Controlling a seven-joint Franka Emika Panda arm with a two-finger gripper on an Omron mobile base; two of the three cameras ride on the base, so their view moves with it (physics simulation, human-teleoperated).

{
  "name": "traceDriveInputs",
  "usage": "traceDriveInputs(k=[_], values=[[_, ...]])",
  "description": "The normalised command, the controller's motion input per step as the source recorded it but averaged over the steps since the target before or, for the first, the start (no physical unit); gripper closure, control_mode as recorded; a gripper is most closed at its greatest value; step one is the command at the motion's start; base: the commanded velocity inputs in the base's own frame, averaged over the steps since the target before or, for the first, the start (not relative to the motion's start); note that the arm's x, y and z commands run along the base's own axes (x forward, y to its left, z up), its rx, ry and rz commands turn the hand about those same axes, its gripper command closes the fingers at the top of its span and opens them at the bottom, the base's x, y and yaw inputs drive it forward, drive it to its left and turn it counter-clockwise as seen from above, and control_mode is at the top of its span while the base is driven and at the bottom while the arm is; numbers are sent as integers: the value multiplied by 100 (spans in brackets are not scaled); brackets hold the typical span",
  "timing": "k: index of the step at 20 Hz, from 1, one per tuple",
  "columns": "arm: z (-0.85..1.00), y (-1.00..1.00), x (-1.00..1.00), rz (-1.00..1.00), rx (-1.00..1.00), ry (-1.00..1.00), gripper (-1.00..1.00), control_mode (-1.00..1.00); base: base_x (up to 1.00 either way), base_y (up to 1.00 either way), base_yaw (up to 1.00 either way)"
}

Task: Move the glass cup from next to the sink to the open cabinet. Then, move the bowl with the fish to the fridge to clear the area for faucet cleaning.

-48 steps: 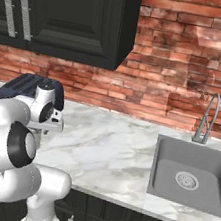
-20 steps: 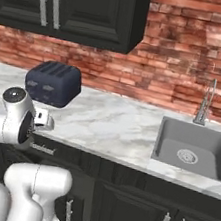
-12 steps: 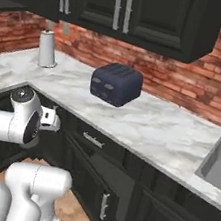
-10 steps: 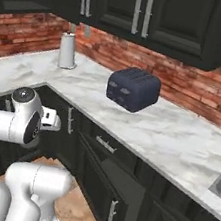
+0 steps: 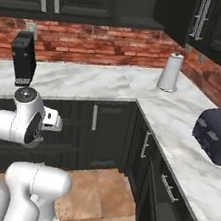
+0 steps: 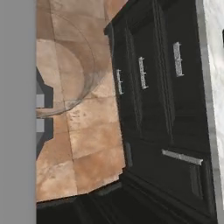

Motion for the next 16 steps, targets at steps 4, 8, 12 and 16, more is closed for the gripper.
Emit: traceDriveInputs(k=[4, 8, 12, 16], values=[[0, 0, 0, 0, 0, 0, 100, 100, 1, 6, 91], [0, 0, 0, 0, 0, 0, 100, 100, 7, 5, 90], [0, 0, 0, 0, 0, 0, 100, 100, 34, 8, 83], [0, 0, 0, 0, 0, 0, 100, 100, 43, 10, 81]])
